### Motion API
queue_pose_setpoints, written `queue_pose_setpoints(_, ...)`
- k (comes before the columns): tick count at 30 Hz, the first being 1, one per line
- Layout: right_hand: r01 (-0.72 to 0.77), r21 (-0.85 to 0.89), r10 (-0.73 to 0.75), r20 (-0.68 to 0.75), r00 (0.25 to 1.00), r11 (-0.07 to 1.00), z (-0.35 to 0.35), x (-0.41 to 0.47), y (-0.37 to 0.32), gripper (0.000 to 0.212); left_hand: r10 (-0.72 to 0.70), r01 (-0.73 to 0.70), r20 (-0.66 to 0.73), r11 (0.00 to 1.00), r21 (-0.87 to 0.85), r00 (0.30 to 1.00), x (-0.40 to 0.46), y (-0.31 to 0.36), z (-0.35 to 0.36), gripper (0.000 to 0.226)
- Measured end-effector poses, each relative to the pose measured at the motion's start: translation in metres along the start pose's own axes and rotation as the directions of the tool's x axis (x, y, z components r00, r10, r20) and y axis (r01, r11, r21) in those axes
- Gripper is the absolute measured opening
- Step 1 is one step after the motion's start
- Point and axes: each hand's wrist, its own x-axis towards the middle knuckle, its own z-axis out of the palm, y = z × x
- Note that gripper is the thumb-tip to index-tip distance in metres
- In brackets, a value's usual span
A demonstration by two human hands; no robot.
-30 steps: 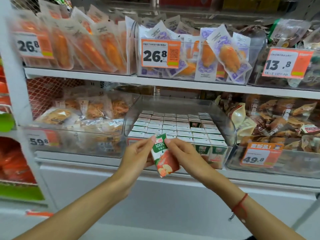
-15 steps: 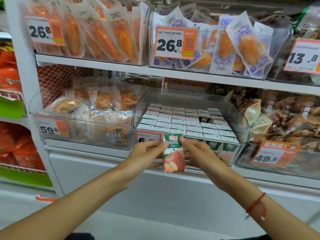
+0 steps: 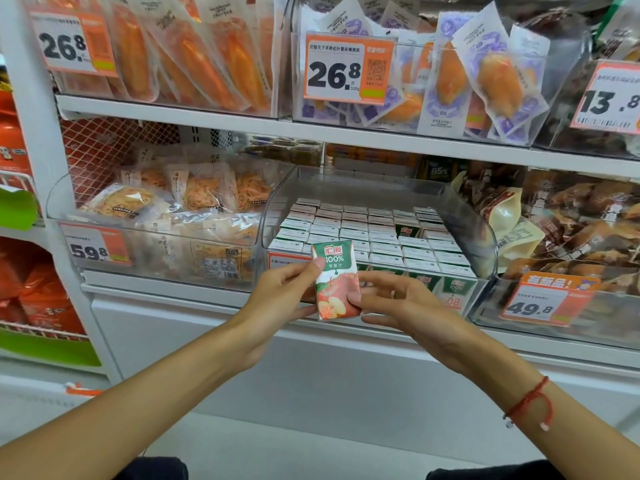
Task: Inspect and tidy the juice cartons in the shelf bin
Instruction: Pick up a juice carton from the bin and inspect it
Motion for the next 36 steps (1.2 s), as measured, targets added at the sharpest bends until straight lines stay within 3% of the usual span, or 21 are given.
queue_pose_setpoints(3, 0.02, 0.004, -0.02, -0.064, 0.998, 1.0, 0.004, 0.0, 0.0, 0.035, 0.025, -0.024, -0.017, 0.998, 0.066, 1.0, -0.001, 0.0, -0.002, 0.026)
queue_pose_setpoints(6, 0.072, -0.026, -0.076, -0.176, 0.981, 0.997, 0.011, 0.001, -0.002, 0.032, 0.176, -0.142, -0.142, 0.965, 0.22, 0.974, 0.0, -0.003, -0.002, 0.016)
queue_pose_setpoints(8, 0.133, -0.153, -0.169, -0.255, 0.952, 0.979, 0.016, 0.003, -0.002, 0.037, 0.23, -0.186, -0.168, 0.953, 0.239, 0.959, 0.0, -0.002, -0.001, 0.015)
queue_pose_setpoints(11, 0.209, -0.383, -0.335, -0.3, 0.893, 0.9, 0.024, 0.003, 0.0, 0.045, 0.196, -0.17, -0.129, 0.967, 0.19, 0.972, -0.002, -0.002, 0.005, 0.013)
queue_pose_setpoints(13, 0.228, -0.446, -0.38, -0.289, 0.879, 0.865, 0.026, 0.003, 0.002, 0.048, 0.171, -0.15, -0.125, 0.975, 0.165, 0.977, -0.001, -0.004, 0.006, 0.011)
queue_pose_setpoints(15, 0.222, -0.411, -0.344, -0.252, 0.905, 0.884, 0.024, 0.004, 0.003, 0.045, 0.143, -0.123, -0.137, 0.982, 0.144, 0.98, 0.0, -0.004, 0.003, 0.009)
queue_pose_setpoints(20, 0.141, -0.094, -0.154, -0.147, 0.977, 0.986, 0.01, 0.005, -0.001, 0.017, 0.04, -0.036, -0.096, 0.998, 0.045, 0.995, 0.003, -0.002, -0.001, 0.008)
queue_pose_setpoints(25, -0.023, -0.022, 0.022, -0.04, 0.999, 0.999, 0.003, 0.002, -0.003, 0.053, -0.008, 0.006, -0.053, 0.999, -0.045, 0.999, 0.006, 0.001, 0.003, 0.025)
queue_pose_setpoints(30, -0.047, -0.072, 0.05, 0.041, 0.998, 0.996, 0.004, -0.004, -0.007, 0.056, -0.041, 0.037, -0.039, 0.994, -0.103, 0.998, 0.006, 0.005, 0.004, 0.026)
queue_pose_setpoints(36, -0.03, 0.051, 0.029, 0.016, 0.999, 0.998, 0.007, -0.004, -0.006, 0.054, 0.0, 0.002, 0.023, 0.993, -0.116, 1.0, 0.002, 0.006, 0.007, 0.028)
